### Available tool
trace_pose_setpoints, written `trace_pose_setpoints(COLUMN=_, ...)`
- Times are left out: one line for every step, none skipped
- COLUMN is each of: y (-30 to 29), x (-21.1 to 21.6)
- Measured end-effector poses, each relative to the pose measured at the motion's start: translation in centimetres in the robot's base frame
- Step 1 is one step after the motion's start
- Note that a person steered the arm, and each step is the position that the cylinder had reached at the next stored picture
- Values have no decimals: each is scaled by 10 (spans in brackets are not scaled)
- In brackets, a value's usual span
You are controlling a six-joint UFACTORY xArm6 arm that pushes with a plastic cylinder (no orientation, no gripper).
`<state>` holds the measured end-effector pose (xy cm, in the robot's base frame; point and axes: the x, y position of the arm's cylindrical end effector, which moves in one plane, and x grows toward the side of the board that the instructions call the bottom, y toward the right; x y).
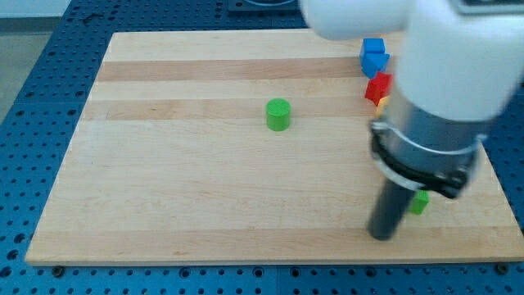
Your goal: Push the red circle to the center
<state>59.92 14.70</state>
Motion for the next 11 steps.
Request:
trace_pose_setpoints(y=70, x=7)
trace_pose_setpoints(y=137, x=-24)
trace_pose_setpoints(y=153, x=-83)
trace_pose_setpoints(y=108, x=-88)
trace_pose_setpoints(y=66, x=-88)
trace_pose_setpoints(y=21, x=-92)
trace_pose_setpoints(y=-18, x=-101)
trace_pose_setpoints(y=-51, x=-120)
trace_pose_setpoints(y=-69, x=-131)
trace_pose_setpoints(y=-69, x=-138)
trace_pose_setpoints(y=-70, x=-144)
